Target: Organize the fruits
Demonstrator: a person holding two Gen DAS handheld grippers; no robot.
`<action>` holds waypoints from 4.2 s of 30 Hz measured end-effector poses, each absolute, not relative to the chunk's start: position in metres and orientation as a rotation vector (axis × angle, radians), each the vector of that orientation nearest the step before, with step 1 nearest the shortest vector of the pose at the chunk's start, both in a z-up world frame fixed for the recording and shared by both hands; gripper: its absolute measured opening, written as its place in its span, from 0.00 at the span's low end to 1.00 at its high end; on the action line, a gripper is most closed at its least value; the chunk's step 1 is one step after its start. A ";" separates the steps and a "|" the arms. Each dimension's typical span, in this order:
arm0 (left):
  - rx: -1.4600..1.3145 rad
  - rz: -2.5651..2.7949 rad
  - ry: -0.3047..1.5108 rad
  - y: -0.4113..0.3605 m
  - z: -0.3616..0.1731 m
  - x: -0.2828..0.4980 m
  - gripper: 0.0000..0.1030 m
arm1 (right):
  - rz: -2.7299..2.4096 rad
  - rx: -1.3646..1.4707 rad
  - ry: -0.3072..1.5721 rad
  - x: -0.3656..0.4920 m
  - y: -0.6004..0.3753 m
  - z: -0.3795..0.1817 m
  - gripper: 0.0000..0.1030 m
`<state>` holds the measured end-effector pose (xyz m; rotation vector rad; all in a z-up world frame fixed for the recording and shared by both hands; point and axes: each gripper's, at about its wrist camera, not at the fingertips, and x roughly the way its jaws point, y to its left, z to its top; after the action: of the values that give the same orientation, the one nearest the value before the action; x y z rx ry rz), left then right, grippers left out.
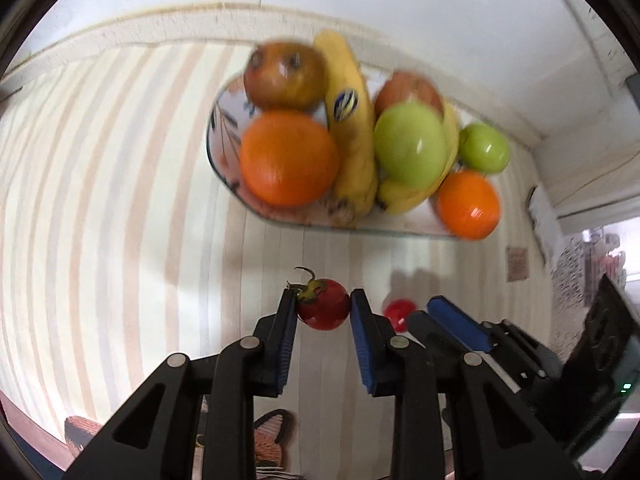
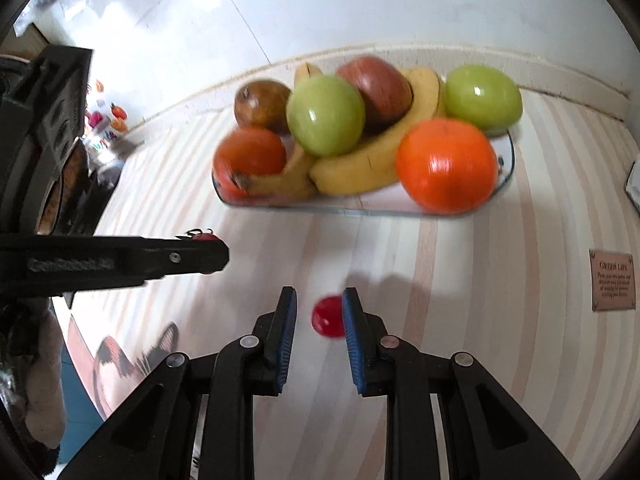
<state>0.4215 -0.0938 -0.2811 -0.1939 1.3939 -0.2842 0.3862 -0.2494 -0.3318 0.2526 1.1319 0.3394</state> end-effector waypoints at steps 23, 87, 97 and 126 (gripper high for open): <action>-0.159 -0.323 1.411 -0.112 -0.282 0.427 0.23 | 0.288 0.236 1.249 0.390 -0.246 -0.363 0.38; -0.097 -0.315 1.300 -0.137 -0.251 0.473 0.73 | 0.211 0.188 0.900 0.398 -0.248 -0.308 0.75; 0.095 -0.140 1.211 -0.112 -0.240 0.439 0.90 | 0.068 0.209 1.088 0.395 -0.274 -0.291 0.93; 0.027 -0.062 0.967 -0.096 -0.093 0.299 0.91 | 0.066 0.095 0.893 0.284 -0.283 -0.100 0.96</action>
<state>0.2985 -0.0962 -0.0933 0.0273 0.9673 -0.0623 0.2845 -0.2832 -0.0995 0.0949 0.8931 0.0657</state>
